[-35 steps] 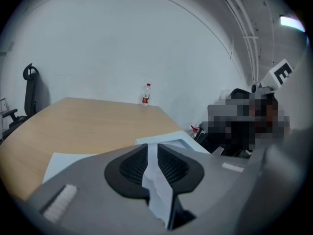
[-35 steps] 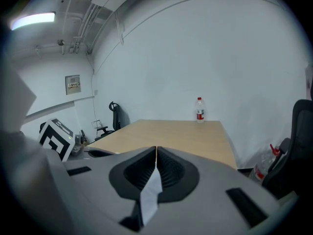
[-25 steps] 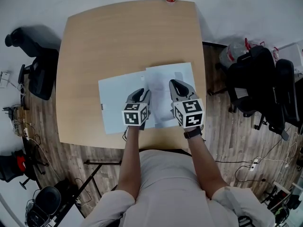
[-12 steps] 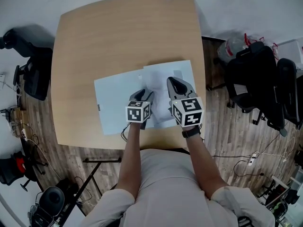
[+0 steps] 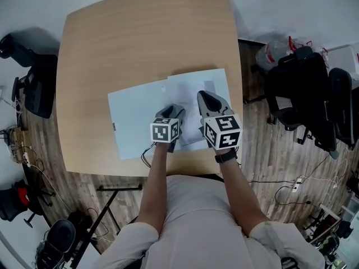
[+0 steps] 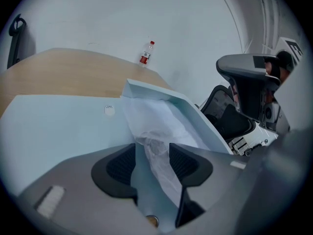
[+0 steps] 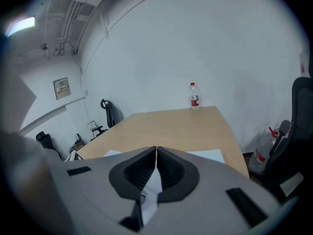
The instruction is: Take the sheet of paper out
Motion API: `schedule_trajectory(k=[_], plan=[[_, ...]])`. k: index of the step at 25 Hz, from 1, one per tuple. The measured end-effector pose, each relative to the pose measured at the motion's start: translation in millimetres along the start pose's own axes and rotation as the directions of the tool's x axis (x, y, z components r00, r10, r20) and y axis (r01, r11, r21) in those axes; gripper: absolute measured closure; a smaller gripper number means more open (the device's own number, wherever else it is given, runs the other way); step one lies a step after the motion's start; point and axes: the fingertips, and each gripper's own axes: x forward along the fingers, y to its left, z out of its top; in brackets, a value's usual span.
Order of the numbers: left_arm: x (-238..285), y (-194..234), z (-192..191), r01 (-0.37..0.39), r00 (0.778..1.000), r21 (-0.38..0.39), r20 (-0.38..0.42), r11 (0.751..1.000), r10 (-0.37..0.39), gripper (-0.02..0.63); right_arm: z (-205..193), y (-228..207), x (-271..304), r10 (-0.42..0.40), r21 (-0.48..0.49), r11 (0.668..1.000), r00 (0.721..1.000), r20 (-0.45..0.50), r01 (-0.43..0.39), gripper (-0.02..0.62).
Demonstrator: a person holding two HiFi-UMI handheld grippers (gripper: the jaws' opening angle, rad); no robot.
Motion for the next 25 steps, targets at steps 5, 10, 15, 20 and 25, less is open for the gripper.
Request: schedule_trajectory(k=[5,10,15,20,25], plan=[[2,2,-1,-0.025,1.000,-0.017,0.013,1.000,0.025,0.407,-3,-4,-1,-0.004,0.015,1.000,1.000,-0.005,0.004,0.581],[3,5,-1,-0.040,0.999,-0.034,0.022,0.999,0.041,0.417,-6,-4,-2,-0.005,0.022,1.000,1.000,-0.011,0.005,0.581],[4,6,-2,-0.058,0.998,-0.034,0.016,0.998,0.059,0.499,-5,-6,-4,-0.009,0.026,1.000,1.000,-0.005,0.009,0.581],[3,5,-4,-0.081,0.997,-0.028,0.016,0.996,0.081,0.555,-5,-7,-8,-0.013,0.026,1.000,1.000,-0.003,0.013,0.581],[2,5,-2,-0.094,0.995,-0.021,0.018,0.995,0.095,0.572,-5,-8,-11,-0.019,0.027,0.999,1.000,-0.002,0.019,0.581]])
